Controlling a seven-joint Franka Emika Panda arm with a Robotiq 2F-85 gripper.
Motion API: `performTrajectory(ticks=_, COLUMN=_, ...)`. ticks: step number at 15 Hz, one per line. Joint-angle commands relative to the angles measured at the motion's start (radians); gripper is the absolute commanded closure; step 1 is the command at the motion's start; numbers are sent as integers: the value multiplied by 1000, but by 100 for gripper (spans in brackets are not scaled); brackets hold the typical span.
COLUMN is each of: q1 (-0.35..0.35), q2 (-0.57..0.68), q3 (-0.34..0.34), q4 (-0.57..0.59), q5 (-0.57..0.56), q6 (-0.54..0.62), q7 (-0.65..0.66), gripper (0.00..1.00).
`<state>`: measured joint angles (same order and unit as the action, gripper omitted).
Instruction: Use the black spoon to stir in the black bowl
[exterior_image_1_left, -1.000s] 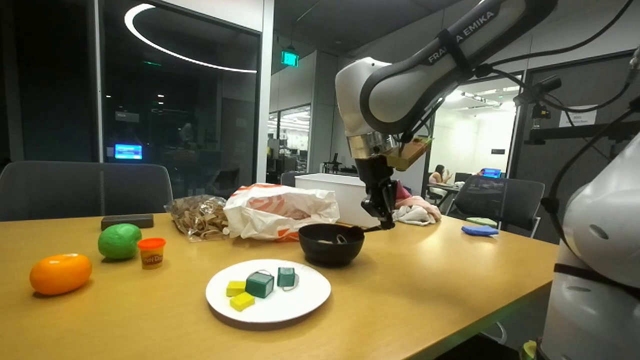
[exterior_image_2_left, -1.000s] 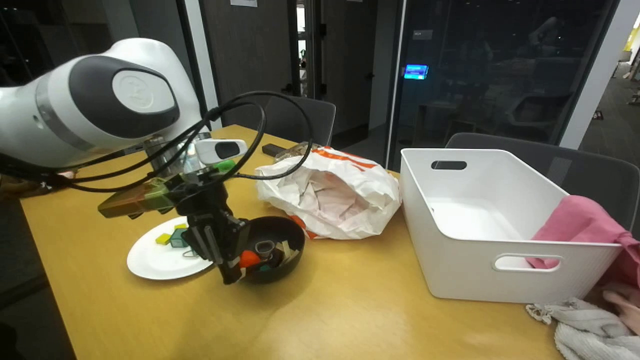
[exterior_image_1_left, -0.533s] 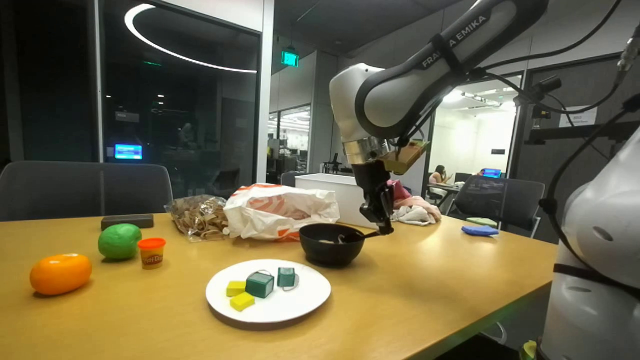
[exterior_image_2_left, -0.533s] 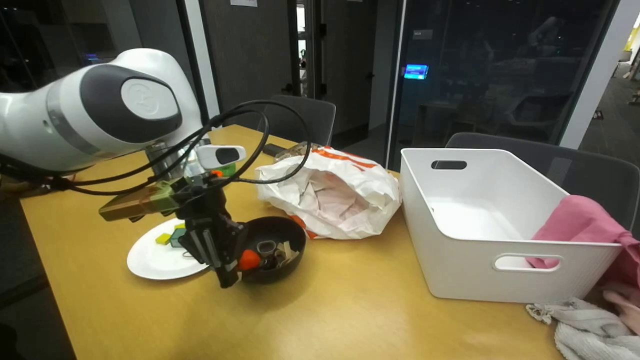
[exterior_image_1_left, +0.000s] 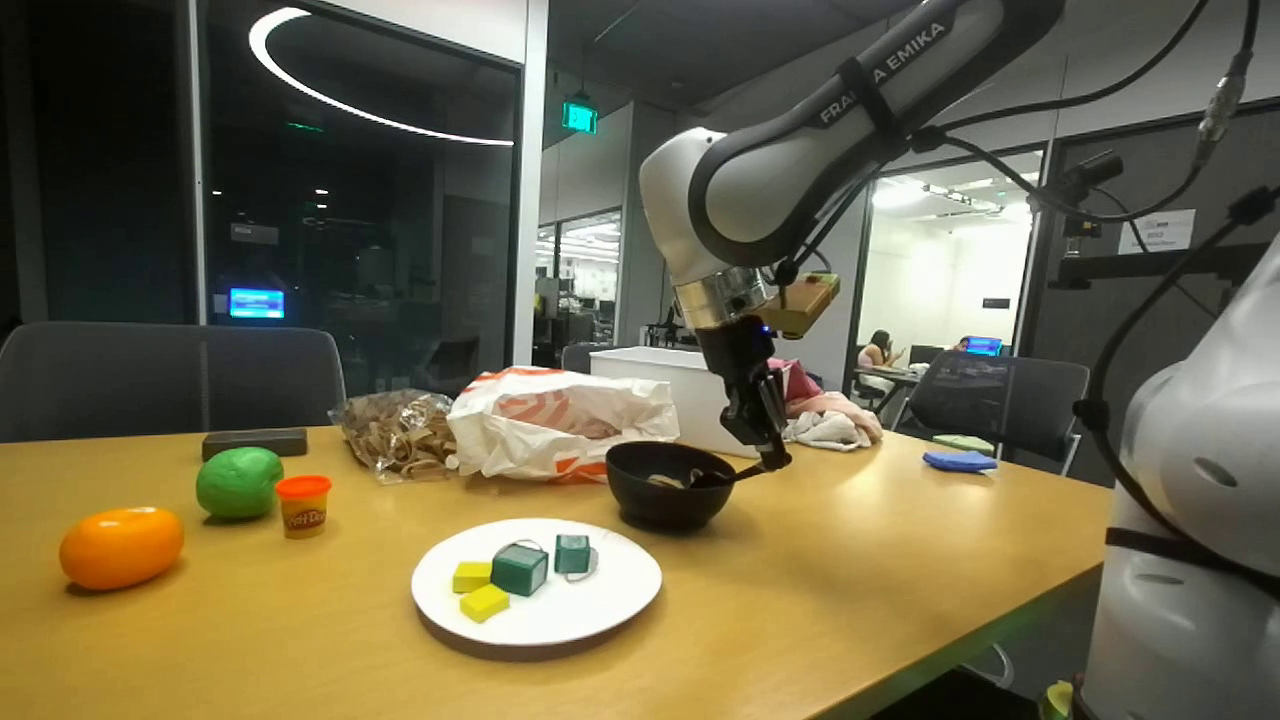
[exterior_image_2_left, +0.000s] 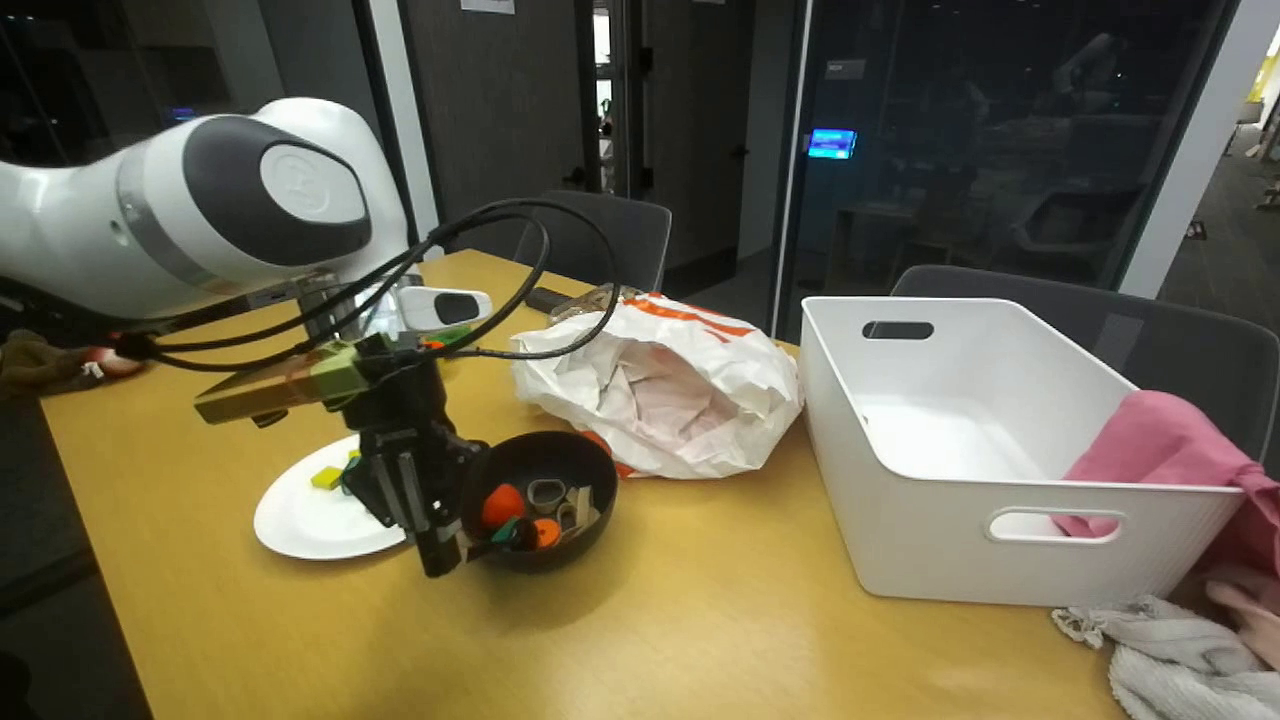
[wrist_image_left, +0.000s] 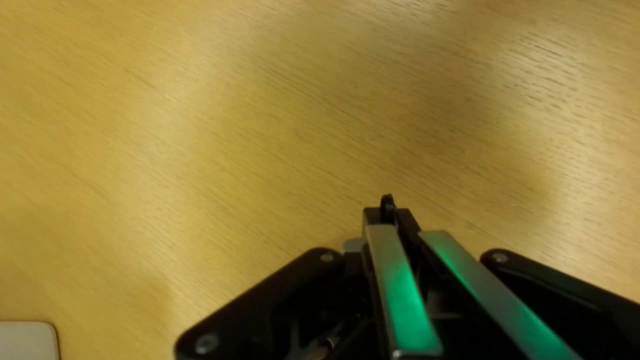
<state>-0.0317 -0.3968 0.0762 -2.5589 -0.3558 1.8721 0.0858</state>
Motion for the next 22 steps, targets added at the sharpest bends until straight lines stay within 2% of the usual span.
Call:
performTrajectory(ticks=1, q1=21, q2=59, q3=-4, q4=76, q5=6, q6=-70, q7=-29, gripper=92)
performTrajectory(ticks=4, q1=37, q2=96, q3=2, q4=119, q5=6, q6=-100, q7=-46, gripper=91)
performTrajectory(ticks=11, q1=66, q2=152, q3=-24, q4=210, q5=131, q6=-179, q7=-179, gripper=91)
performTrajectory(ticks=22, q1=60, q2=134, q3=-69, q4=202, q5=262, q6=-63, q7=-278, gripper=91)
